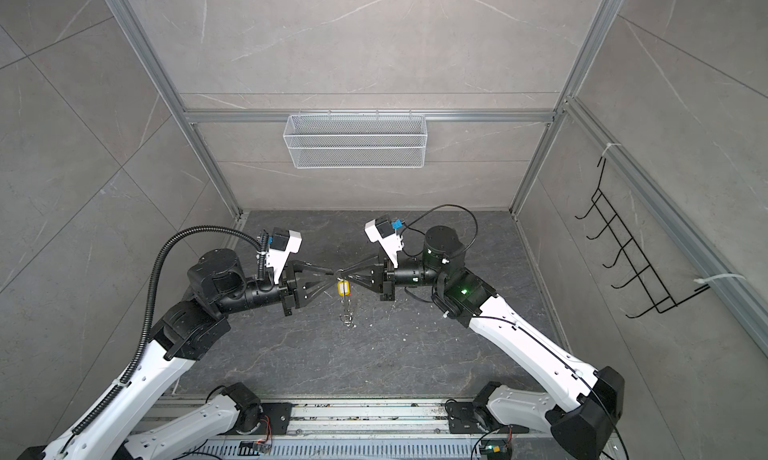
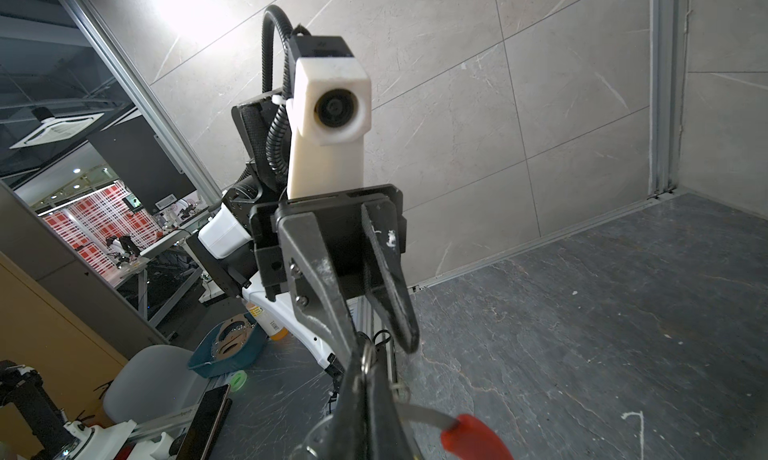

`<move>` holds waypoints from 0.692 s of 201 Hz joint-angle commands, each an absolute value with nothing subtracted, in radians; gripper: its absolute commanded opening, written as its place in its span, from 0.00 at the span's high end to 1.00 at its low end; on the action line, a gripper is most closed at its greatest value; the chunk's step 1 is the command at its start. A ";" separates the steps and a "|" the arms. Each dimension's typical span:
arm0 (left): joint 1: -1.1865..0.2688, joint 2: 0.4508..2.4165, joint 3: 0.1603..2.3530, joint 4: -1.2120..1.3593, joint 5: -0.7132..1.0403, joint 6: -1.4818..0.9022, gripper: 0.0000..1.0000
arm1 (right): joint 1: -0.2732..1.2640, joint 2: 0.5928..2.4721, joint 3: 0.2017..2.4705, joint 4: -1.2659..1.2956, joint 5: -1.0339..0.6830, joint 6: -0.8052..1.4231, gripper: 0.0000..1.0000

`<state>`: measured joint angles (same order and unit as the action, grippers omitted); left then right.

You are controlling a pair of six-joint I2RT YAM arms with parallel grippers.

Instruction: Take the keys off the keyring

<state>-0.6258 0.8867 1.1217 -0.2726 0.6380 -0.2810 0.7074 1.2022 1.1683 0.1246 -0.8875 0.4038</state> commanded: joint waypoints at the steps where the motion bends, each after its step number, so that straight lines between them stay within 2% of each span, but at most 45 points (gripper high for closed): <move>1: -0.621 0.890 1.146 -0.185 0.720 -0.316 0.73 | 0.709 1.184 1.154 0.170 -0.901 0.419 1.00; 36: -0.621 0.910 1.140 -0.165 0.767 -0.345 0.73 | 0.708 1.189 1.150 0.187 -0.886 0.431 1.00; 65: -0.621 0.911 1.137 -0.169 0.770 -0.347 0.85 | 0.709 1.197 1.148 0.196 -0.879 0.437 1.00; 92: -0.621 0.914 1.135 -0.173 0.763 -0.348 0.87 | 0.709 1.198 1.148 0.205 -0.869 0.446 1.00; 119: -0.621 0.917 1.145 -0.185 0.747 -0.346 1.00 | 0.709 1.204 1.145 0.207 -0.869 0.457 1.00; 139: -0.621 0.921 1.161 -0.211 0.729 -0.341 1.00 | 0.709 1.203 1.141 0.199 -0.868 0.460 1.00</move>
